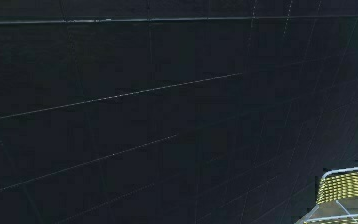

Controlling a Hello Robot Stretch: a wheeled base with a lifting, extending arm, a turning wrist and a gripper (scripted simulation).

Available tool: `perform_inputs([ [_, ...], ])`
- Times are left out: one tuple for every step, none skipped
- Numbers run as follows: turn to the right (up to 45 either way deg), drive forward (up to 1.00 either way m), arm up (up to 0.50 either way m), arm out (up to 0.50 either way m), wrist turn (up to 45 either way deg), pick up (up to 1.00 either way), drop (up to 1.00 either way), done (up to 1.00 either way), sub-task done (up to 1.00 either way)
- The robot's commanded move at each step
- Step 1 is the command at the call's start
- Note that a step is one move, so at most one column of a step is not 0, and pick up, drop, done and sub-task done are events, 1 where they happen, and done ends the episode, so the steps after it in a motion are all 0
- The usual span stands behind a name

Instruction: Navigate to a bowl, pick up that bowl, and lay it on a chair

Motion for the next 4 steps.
perform_inputs([
  [0.0, 0.00, 0.00, 0.00, 45.0, 0.00, 0.00, 0.00, 0.00],
  [0.0, 0.00, 0.00, 0.00, 45.0, 0.00, 0.00, 0.00, 0.00],
  [0.0, 0.00, 0.00, 0.00, 45.0, 0.00, 0.00, 0.00, 0.00],
  [0.0, 0.00, 0.00, 0.00, 27.0, 0.00, 0.00, 0.00, 0.00],
])
